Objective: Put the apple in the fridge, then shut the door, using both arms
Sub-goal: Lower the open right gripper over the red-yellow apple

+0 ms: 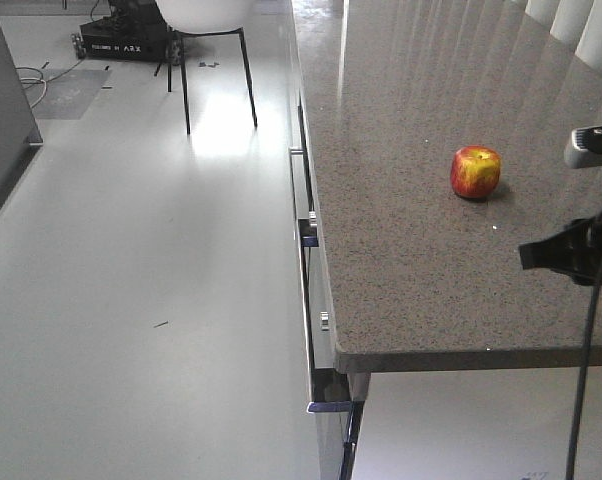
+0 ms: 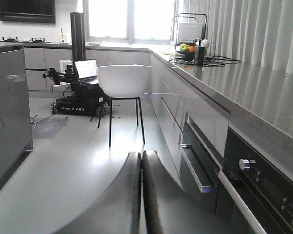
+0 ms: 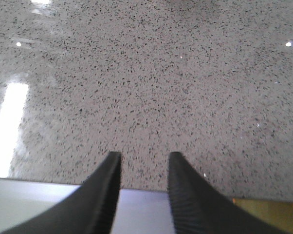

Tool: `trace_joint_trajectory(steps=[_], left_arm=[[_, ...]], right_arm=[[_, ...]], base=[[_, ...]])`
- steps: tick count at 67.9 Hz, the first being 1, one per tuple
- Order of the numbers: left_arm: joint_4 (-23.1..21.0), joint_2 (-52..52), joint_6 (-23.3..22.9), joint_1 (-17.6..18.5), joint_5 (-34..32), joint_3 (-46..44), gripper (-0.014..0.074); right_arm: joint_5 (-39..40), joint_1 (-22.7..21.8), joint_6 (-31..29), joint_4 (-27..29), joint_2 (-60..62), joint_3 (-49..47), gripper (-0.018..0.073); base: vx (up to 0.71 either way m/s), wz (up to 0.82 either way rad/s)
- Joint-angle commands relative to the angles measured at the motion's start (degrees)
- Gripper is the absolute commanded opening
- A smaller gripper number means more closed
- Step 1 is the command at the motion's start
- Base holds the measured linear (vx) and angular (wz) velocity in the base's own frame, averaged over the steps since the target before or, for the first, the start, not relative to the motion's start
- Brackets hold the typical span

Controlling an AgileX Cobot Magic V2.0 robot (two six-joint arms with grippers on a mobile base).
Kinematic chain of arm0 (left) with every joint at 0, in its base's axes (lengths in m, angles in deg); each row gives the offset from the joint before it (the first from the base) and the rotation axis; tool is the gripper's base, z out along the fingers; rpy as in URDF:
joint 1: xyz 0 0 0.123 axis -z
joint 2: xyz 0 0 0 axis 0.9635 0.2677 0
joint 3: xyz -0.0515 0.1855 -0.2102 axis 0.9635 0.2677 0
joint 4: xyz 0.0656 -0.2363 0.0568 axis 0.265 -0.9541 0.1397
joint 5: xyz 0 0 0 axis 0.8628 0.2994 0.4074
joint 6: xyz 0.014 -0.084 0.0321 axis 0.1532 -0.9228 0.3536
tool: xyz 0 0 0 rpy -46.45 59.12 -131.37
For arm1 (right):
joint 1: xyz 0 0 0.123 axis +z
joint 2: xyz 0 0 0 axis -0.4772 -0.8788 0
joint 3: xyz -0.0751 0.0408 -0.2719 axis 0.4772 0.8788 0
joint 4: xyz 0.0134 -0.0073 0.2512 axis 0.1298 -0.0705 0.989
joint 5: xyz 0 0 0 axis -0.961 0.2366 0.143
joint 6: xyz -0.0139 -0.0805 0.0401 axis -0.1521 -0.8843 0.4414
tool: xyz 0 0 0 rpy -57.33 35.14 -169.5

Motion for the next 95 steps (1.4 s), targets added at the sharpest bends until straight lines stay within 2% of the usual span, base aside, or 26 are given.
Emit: trace_joint_trajectory(steps=[1, 10, 20, 33, 39, 95], left_arm=[[-0.2, -0.8, -0.1, 0.0, -4.4, 0.7, -0.0006], [-0.2, -0.8, -0.1, 0.0, -4.4, 0.7, -0.0006], [-0.2, -0.8, -0.1, 0.0, -4.4, 0.7, -0.0006], [-0.2, -0.8, -0.1, 0.0, -4.4, 0.7, -0.0006], [-0.2, -0.8, -0.1, 0.0, -4.4, 0.7, -0.0006], [-0.2, -0.8, -0.1, 0.0, -4.4, 0.7, -0.0006]], right_arm=[[2.2, -0.4, -0.5, -0.2, -1.7, -4.4, 0.0412], [2.2, -0.4, -0.1, -0.2, -6.2, -8.0, 0.0545], [1.0, -1.3, 0.7, 0.3, -12.5, -13.6, 0.0613], [-1.8, -5.0, -2.2, 4.4, -20.0, -21.3, 0.0616], [-1.7, -5.0, -4.0, 6.0, -23.3, -24.7, 0.0616], [-3.6, -5.0, -7.9, 5.7, -50.4, -59.1, 0.0612]], base=[[0.0, 0.0], [0.0, 0.0], [0.0, 0.0], [0.0, 0.0], [0.0, 0.0], [0.0, 0.0]])
